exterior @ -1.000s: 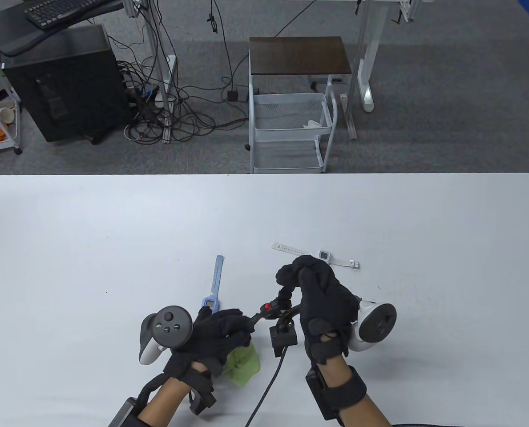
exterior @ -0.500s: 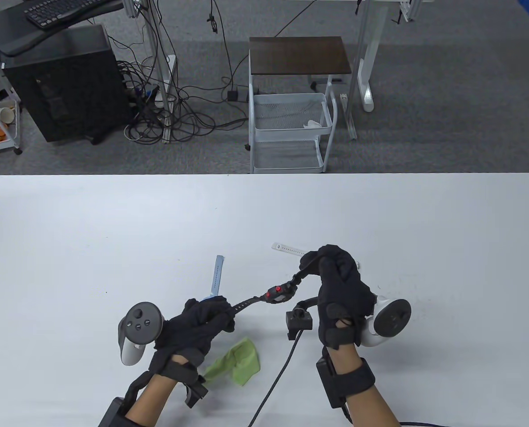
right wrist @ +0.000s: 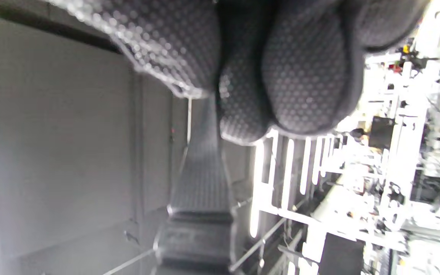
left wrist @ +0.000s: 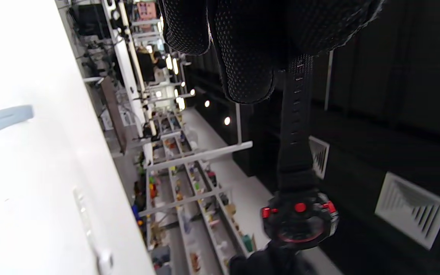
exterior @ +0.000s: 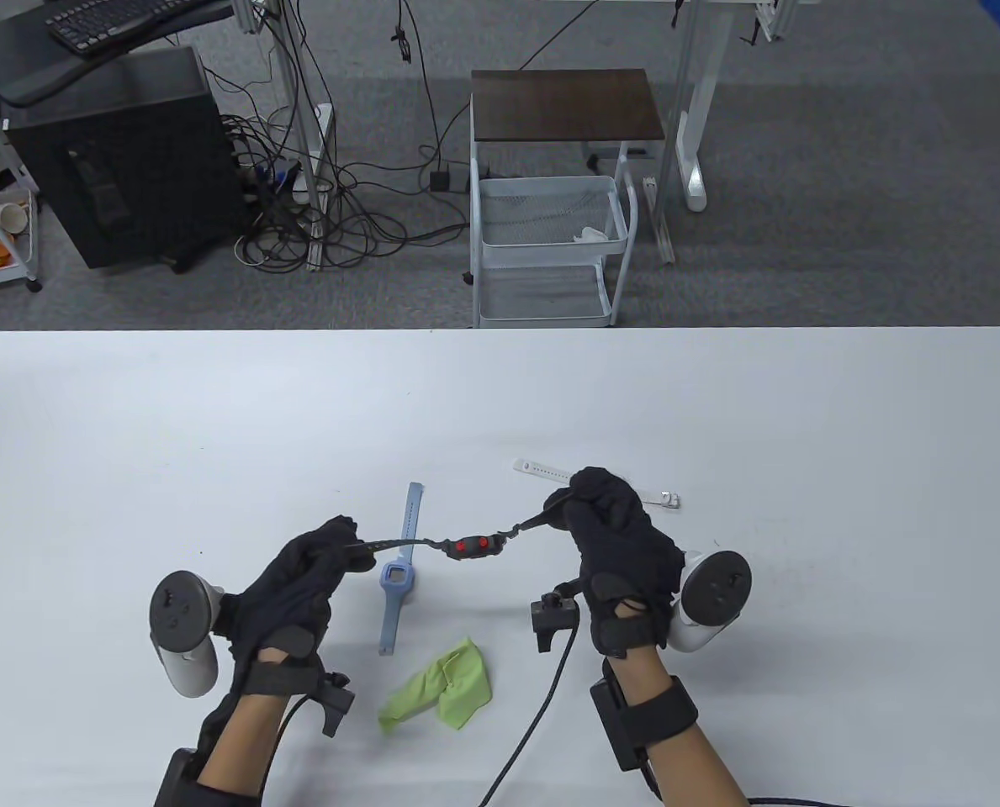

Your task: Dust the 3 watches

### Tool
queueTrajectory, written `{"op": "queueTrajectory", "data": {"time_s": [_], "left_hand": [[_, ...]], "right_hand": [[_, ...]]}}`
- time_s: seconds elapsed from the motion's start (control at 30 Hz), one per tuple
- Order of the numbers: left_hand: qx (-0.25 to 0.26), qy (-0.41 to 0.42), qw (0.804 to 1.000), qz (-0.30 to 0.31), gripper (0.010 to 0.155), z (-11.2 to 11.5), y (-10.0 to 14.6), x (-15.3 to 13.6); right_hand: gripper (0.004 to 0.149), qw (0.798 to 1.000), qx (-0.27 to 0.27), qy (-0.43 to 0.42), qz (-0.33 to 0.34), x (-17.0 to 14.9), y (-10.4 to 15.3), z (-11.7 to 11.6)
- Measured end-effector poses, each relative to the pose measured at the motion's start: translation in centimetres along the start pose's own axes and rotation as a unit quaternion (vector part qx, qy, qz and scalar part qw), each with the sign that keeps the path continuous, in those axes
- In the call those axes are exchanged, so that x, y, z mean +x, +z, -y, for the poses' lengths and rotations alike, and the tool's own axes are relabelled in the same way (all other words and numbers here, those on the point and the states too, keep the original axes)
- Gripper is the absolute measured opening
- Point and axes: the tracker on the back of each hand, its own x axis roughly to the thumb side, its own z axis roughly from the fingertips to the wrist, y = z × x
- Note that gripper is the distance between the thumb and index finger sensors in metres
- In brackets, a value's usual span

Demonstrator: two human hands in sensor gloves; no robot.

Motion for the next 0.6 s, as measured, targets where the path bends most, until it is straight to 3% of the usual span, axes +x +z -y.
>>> {"op": "queueTrajectory", "data": {"time_s": [0.17, 0.3, 0.5, 0.6], "left_hand": [[0.045, 0.015, 0.999, 0.019, 0.045, -1.5, 0.4, 0.5], [0.073, 0.024, 0.997, 0.032, 0.044, -2.4, 0.6, 0.8], [0.096, -0.016, 0.994, 0.051, 0.044, -3.5, 0.9, 1.9], [0.102, -0.029, 0.993, 0.058, 0.044, -3.5, 1.1, 2.4]], "right_hand": [[0.049, 0.995, 0.083, 0.027, -0.045, -1.3, 0.7, -1.7], [0.046, 0.968, 0.213, 0.046, -0.123, -3.1, 1.7, -3.5], [0.044, 0.921, 0.342, 0.092, -0.161, -4.5, 3.7, -5.9], [0.042, 0.904, 0.381, 0.104, -0.163, -4.7, 4.7, -7.0]]}}
